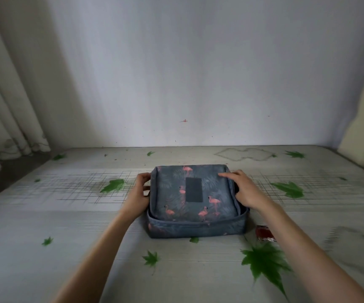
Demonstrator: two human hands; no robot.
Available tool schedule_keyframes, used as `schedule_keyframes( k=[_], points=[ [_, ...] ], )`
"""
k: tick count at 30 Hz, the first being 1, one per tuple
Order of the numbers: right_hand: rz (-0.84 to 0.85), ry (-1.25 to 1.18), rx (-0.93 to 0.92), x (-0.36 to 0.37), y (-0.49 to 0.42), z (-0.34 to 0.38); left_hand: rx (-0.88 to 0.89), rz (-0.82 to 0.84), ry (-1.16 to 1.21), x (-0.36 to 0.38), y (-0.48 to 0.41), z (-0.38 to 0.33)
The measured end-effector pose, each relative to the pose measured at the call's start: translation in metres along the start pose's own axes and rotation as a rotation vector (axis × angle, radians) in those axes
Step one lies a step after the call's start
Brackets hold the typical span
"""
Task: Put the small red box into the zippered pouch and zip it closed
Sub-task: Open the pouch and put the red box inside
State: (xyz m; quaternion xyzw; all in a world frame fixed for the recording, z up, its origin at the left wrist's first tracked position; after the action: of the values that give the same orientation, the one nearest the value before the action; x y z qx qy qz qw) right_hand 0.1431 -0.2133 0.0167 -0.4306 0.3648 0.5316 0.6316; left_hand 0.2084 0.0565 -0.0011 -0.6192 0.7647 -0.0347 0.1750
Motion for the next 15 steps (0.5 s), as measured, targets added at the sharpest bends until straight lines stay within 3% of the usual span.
schedule_keyframes(
  k=[4,8,10,15],
  points=[
    [-0.075,-0.078,0.022,-0.006,-0.005,-0.005,0.068,0.009,0.002,-0.006,-0.005,-0.006],
    [-0.064,-0.649,0.172,-0.010,-0.012,-0.008,0.136,0.115,-0.144,-0.005,-0.010,-0.013],
    [-0.030,-0.796,0.185,-0.009,-0.016,-0.003,0.141,0.132,-0.143,-0.004,-0.013,-0.014],
    [-0.191,-0.535,0.089,-0.021,-0.016,-0.002,0.085,0.074,0.037,-0.005,-0.021,-0.012]
  ],
)
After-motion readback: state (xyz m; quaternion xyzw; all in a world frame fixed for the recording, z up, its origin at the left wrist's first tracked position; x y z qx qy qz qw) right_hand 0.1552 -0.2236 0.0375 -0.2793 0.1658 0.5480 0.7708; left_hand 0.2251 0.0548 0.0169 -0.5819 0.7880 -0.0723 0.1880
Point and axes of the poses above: each hand's wrist, its own y-axis away from the middle knuckle, its own x-axis out of the palm, z = x × y, the point moved 8 cm from there along -y, towards the middle knuckle, and after that the axes turned 12 degrees about y, right-handed, at the moved point
